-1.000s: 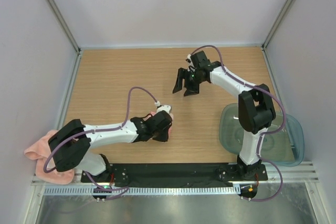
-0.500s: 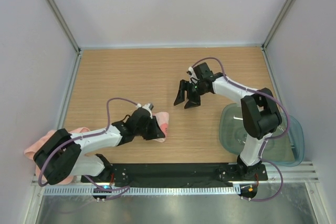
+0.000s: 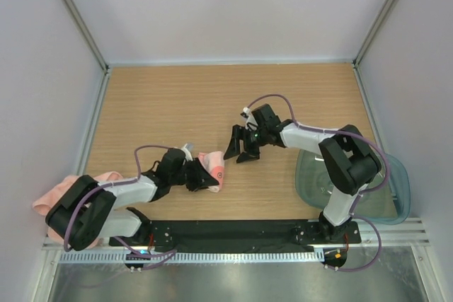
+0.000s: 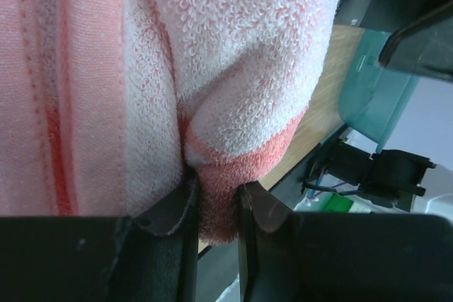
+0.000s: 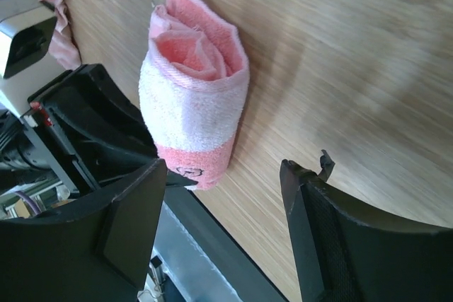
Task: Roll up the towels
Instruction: Roll the towel
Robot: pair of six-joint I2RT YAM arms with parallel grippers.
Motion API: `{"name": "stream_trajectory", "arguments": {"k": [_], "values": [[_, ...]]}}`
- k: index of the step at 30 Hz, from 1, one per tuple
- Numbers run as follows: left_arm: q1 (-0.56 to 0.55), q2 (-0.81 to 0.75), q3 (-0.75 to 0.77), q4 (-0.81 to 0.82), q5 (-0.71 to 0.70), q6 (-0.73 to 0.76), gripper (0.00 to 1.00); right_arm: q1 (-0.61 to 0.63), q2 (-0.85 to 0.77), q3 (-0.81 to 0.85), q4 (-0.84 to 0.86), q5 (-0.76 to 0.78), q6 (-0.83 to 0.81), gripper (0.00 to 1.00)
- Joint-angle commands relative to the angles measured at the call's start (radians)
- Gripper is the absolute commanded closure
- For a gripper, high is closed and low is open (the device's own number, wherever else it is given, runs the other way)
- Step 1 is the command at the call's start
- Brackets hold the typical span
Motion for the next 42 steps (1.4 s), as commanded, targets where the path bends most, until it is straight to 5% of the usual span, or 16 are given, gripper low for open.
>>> {"name": "stream_trajectory", "arguments": {"k": [1,20,26,30,36,42], "values": [[0.039,0.056,-0.048,-0.007,0.062,-0.014,1.0,0.023,-0.004,-0.015,0.165,-0.027,0.051,0.28],[0.134,0.256,-0.071,0.178,0.179,-0.014,1.0,0.129,0.166,-0.084,0.426,-0.024,0.11,0.42],[0.146,0.256,-0.054,0.141,0.173,0.026,0.99,0.135,0.174,-0.113,0.52,-0.042,0.164,0.64],[0.146,0.189,-0.021,-0.038,0.119,0.092,0.88,0.137,0.142,-0.11,0.482,0.01,0.161,0.79],[0.146,0.037,0.082,-0.308,0.01,0.199,0.58,0.137,0.115,-0.055,0.293,0.08,0.137,0.81],[0.142,-0.057,0.153,-0.483,-0.07,0.259,0.49,0.137,0.085,-0.005,0.149,0.13,0.1,0.82]]}}
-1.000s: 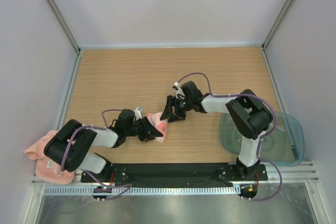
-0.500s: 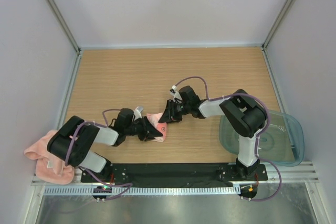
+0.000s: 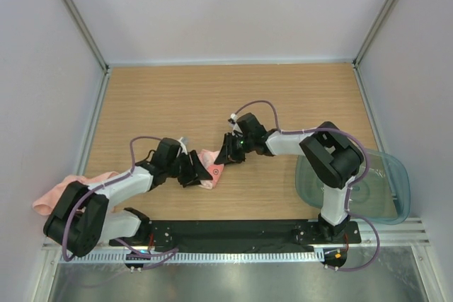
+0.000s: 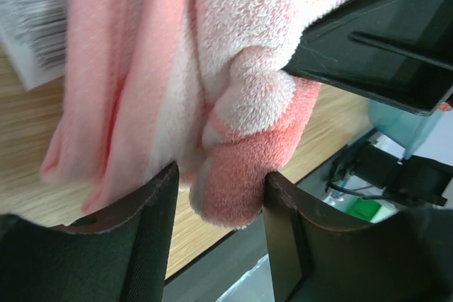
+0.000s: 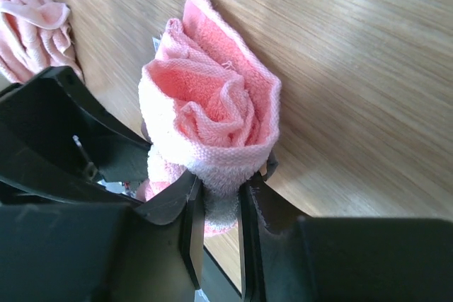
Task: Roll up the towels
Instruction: Roll the towel
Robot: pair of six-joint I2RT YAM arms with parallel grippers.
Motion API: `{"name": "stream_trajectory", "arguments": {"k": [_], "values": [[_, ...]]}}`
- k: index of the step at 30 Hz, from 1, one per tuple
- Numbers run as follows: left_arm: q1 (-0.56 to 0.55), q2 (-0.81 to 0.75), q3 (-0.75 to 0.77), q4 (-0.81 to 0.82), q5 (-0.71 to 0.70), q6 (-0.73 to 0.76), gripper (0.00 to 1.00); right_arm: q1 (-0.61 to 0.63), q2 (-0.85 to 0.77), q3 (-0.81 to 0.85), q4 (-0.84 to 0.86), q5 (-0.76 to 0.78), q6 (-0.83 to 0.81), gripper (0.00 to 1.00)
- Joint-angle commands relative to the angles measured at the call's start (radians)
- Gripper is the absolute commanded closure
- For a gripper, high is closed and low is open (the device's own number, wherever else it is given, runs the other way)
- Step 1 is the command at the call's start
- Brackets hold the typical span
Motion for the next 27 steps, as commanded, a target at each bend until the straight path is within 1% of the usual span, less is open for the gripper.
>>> {"name": "stream_trajectory", "arguments": {"k": [1,5,9,12,13,14,16,17,20,21,23,24,27], "values": [[0.007,-0.049,0.044,-0.219,-0.153,0.096,0.48,0.007,-0.052,0.035,-0.179,0.068,-0.061,0.82],[-0.004,-0.1,0.099,-0.343,-0.228,0.141,0.45,0.013,-0.078,0.078,-0.262,0.109,-0.087,0.83],[-0.036,-0.146,0.151,-0.411,-0.306,0.158,0.44,0.021,-0.086,0.106,-0.325,0.131,-0.098,0.82],[-0.096,-0.186,0.196,-0.443,-0.389,0.161,0.44,0.028,-0.083,0.126,-0.354,0.148,-0.101,0.83],[-0.119,-0.192,0.222,-0.453,-0.438,0.164,0.44,0.028,-0.081,0.127,-0.357,0.149,-0.099,0.83],[-0.174,-0.204,0.239,-0.466,-0.497,0.164,0.44,0.031,-0.078,0.135,-0.36,0.151,-0.096,0.83],[-0.24,-0.209,0.292,-0.499,-0.582,0.172,0.44,0.033,-0.072,0.139,-0.368,0.153,-0.096,0.82],[-0.318,-0.204,0.311,-0.506,-0.667,0.173,0.44,0.038,-0.07,0.146,-0.372,0.156,-0.096,0.83],[-0.422,-0.183,0.377,-0.528,-0.807,0.187,0.44,0.041,-0.064,0.152,-0.377,0.157,-0.093,0.82],[-0.488,-0.155,0.395,-0.533,-0.846,0.191,0.44,0.041,-0.064,0.152,-0.383,0.159,-0.092,0.82],[-0.544,-0.118,0.423,-0.539,-0.897,0.204,0.44,0.041,-0.063,0.155,-0.385,0.163,-0.09,0.82],[-0.597,-0.08,0.456,-0.542,-0.942,0.208,0.44,0.044,-0.063,0.156,-0.391,0.166,-0.088,0.83],[-0.647,0.007,0.51,-0.551,-0.987,0.207,0.44,0.044,-0.064,0.158,-0.395,0.166,-0.088,0.83]]}}
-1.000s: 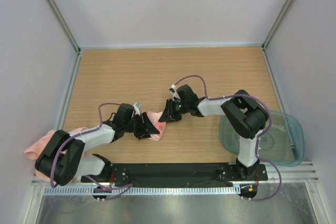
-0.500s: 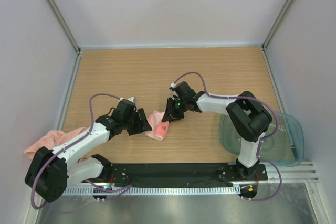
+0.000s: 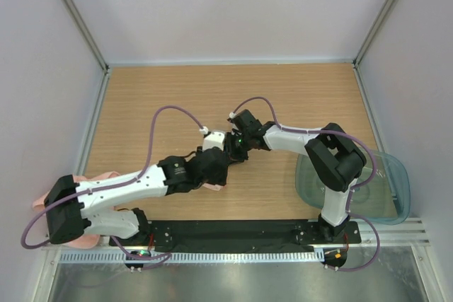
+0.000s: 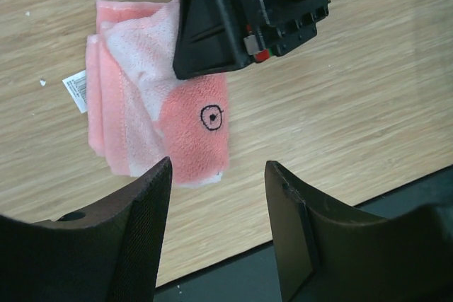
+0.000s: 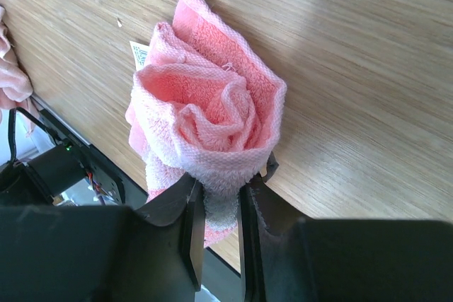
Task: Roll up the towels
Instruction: Roll the towel
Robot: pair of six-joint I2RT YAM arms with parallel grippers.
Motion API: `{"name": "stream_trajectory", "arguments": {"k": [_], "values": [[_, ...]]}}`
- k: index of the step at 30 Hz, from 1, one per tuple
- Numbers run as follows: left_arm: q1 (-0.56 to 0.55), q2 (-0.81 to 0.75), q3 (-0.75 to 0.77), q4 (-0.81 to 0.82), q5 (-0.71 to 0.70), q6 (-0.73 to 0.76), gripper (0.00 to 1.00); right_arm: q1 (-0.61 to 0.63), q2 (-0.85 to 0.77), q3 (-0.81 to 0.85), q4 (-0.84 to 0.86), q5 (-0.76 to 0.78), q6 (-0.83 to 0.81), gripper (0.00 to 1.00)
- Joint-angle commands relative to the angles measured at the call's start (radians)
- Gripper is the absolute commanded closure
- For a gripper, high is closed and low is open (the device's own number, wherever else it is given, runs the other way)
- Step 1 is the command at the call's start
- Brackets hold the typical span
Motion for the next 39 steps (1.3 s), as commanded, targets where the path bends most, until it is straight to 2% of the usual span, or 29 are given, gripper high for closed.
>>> {"name": "stream_trajectory", "arguments": {"k": [1,8,20,31,35,39], "values": [[-0.056,0.09,0.069,-0.034,-0.155,0.02,0.44,0.008,-0.023,0.027,-0.045,0.031,-0.015,0.82],[-0.091,0.243,0.123,-0.028,-0.169,0.01,0.45,0.008,-0.022,0.03,-0.062,0.029,-0.016,0.83],[-0.101,0.325,0.071,0.017,-0.098,-0.016,0.46,0.009,-0.007,0.038,-0.077,0.024,-0.018,0.82],[-0.119,0.438,0.055,0.024,-0.089,-0.041,0.48,0.009,0.001,0.052,-0.097,0.018,-0.018,0.83],[-0.118,0.478,0.066,0.018,-0.094,-0.047,0.48,0.009,0.004,0.053,-0.109,0.012,-0.021,0.81],[-0.113,0.533,0.071,0.02,-0.083,-0.041,0.5,0.009,0.0,0.053,-0.125,0.014,-0.029,0.72]]}}
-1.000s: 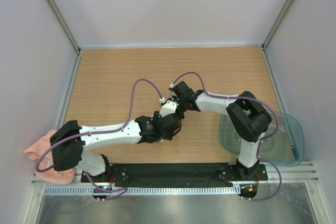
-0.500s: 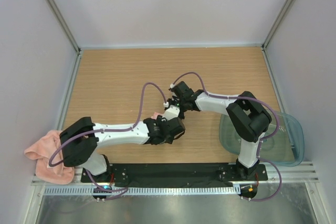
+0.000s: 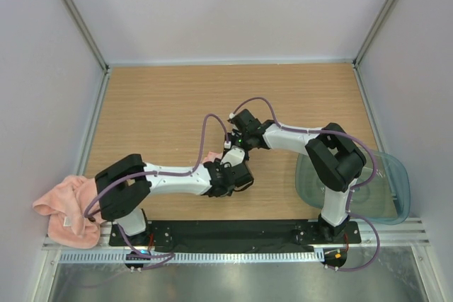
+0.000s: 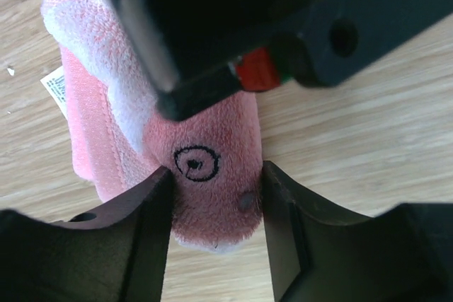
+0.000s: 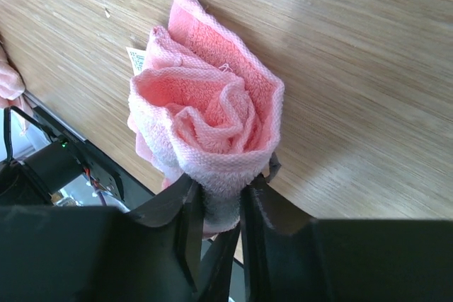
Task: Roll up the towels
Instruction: Roll the towel
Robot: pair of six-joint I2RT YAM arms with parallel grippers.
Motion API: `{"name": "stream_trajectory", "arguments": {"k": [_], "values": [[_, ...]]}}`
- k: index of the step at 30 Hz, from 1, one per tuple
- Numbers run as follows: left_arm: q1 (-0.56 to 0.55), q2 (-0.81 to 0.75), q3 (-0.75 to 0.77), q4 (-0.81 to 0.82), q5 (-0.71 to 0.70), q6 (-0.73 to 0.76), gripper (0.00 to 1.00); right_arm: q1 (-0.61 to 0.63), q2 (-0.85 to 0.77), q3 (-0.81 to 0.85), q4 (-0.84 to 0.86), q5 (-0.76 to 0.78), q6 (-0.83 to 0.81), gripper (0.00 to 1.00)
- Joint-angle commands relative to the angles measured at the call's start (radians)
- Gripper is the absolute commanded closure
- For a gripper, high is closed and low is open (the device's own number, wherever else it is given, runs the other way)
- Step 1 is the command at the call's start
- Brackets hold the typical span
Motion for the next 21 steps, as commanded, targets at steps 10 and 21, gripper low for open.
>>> {"name": "stream_trajectory", "arguments": {"k": [10,21], "values": [[0.115,-0.017,-0.124,0.151,0.216,-0.005,0.75,0.005,-0.039,0.039,-0.102,0.044,-0.051,0.3],[0.272,-0.217,-0.273,0.334,0.546,0.07,0.76,-0.029,-0.159,0.097,-0.184,0.183,-0.066,0.13]]}}
